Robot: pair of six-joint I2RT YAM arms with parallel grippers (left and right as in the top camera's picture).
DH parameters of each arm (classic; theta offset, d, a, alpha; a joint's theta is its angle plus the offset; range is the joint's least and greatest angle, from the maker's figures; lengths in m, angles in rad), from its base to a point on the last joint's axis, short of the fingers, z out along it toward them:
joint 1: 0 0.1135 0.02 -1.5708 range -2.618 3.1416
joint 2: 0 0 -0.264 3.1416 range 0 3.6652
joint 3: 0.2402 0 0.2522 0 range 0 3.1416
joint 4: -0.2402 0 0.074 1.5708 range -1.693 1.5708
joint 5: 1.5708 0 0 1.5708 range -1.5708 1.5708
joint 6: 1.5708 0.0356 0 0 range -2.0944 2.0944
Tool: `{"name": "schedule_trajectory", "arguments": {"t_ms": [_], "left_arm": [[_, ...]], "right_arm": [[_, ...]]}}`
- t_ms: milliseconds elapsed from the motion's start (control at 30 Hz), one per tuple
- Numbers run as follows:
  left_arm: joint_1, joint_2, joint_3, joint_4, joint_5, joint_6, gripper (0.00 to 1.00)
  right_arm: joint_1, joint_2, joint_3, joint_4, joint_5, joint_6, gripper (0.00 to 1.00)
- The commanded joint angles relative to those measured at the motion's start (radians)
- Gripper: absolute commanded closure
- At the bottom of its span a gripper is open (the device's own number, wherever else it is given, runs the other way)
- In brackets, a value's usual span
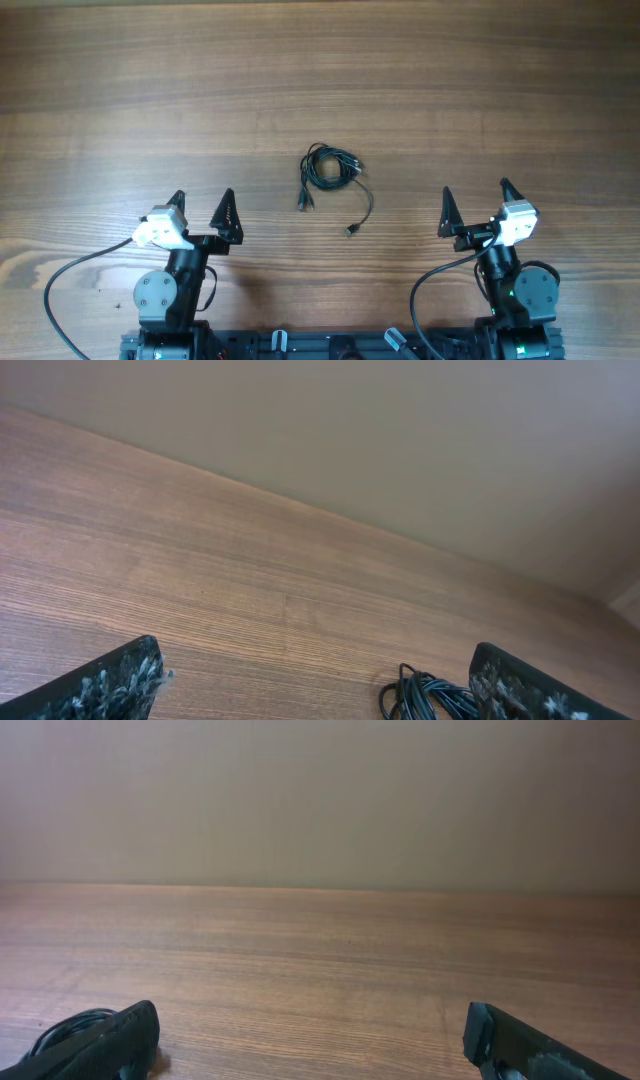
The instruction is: Untangle cables
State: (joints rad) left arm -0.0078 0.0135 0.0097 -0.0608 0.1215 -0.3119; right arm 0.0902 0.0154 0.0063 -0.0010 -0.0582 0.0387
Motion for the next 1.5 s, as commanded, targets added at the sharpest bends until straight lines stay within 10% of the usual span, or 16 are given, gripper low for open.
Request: {"name": "schedule_trajectory", "arguments": {"t_ms": [0, 1467], "left_arm": [[0.005, -0.007, -0.004, -0.004, 0.019, 0.013, 0.00], [0.005, -0.007, -0.004, 0.051, 0.061, 0.007, 0.00]], "right_arm": [[0.000, -0.011, -0.001, 0.002, 0.013, -0.012, 0.00], [0.000, -0.011, -0.001, 0.003, -0.002, 0.054, 0.00]]}}
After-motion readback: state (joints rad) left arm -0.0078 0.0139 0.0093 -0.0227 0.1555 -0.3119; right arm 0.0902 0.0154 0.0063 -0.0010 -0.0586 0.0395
